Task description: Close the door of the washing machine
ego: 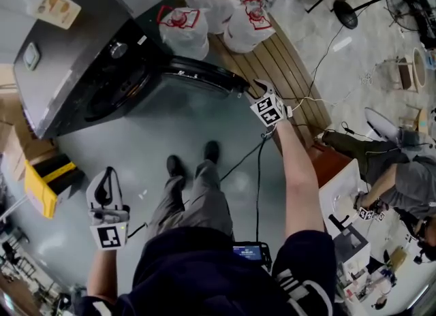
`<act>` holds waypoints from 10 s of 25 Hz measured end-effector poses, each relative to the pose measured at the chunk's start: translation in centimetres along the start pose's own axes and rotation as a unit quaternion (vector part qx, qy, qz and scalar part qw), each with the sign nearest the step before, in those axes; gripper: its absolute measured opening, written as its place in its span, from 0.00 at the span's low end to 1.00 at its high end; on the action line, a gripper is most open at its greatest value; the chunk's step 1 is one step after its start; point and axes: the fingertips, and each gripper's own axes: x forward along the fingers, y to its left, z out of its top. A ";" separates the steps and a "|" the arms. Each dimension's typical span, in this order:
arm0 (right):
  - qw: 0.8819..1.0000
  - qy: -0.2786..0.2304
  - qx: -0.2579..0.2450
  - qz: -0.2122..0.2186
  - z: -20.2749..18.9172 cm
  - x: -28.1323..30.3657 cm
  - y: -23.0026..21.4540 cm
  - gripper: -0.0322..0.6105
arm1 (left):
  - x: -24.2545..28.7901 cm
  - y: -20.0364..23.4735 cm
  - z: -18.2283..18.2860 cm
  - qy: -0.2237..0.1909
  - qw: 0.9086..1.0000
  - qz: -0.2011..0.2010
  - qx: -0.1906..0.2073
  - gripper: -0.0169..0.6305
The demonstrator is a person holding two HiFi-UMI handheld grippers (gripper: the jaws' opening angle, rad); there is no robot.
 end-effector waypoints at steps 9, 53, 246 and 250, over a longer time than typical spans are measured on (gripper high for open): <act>0.997 0.037 -0.044 0.047 -3.4 5.0 -0.6 0.37 | 1.2 -0.2 -2.6 0.026 1.000 0.009 0.003 0.07; 0.996 0.080 -0.005 0.044 -7.0 6.1 6.7 0.19 | -0.6 -0.5 -4.0 0.030 0.997 0.066 -0.007 0.07; 0.918 0.055 0.389 0.055 40.9 37.1 64.5 0.37 | -39.2 42.1 -36.7 0.099 0.952 0.247 -0.152 0.07; 0.932 0.067 0.351 0.061 40.8 37.1 64.8 0.36 | -39.3 41.8 -37.3 0.112 0.951 0.243 -0.154 0.07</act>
